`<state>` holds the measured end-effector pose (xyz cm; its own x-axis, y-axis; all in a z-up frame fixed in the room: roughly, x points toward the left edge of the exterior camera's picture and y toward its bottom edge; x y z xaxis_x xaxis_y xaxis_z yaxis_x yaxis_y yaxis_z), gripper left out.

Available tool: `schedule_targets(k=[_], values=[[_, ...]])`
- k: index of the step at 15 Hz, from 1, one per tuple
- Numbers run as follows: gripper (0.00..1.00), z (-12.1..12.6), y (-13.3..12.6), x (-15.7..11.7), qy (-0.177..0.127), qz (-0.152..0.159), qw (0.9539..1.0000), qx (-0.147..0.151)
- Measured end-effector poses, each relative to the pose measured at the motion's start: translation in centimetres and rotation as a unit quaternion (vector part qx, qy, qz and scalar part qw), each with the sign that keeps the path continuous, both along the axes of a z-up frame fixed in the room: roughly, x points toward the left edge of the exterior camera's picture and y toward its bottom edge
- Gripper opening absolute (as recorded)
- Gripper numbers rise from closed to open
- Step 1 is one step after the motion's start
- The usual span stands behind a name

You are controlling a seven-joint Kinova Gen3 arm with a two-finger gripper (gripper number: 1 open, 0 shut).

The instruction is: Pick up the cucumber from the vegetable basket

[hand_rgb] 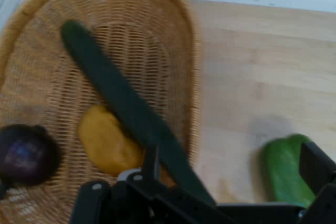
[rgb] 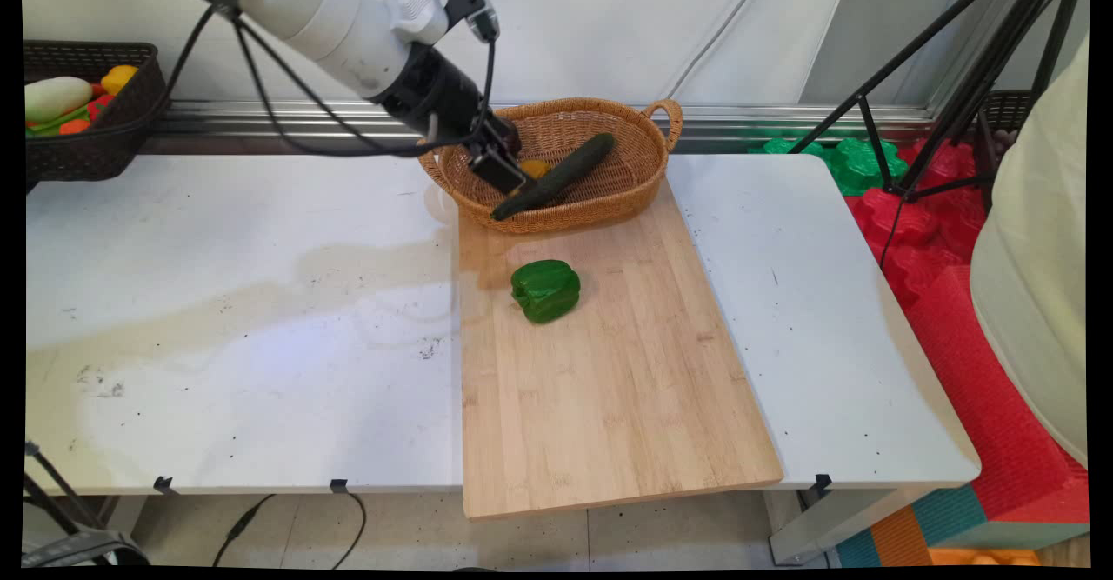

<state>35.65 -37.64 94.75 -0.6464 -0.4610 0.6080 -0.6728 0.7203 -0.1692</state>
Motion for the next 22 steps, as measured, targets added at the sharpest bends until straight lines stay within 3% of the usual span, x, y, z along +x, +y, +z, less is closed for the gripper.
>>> schedule_targets(k=[11,15,22], values=[[1.00,-1.7,-10.9,-0.7,-0.006,0.065,0.9978,-0.007],[1.00,-4.0,-15.1,-1.9,-0.011,0.088,0.9960,0.004],[1.00,-8.1,-19.6,-4.1,-0.017,0.120,0.9921,0.034]])
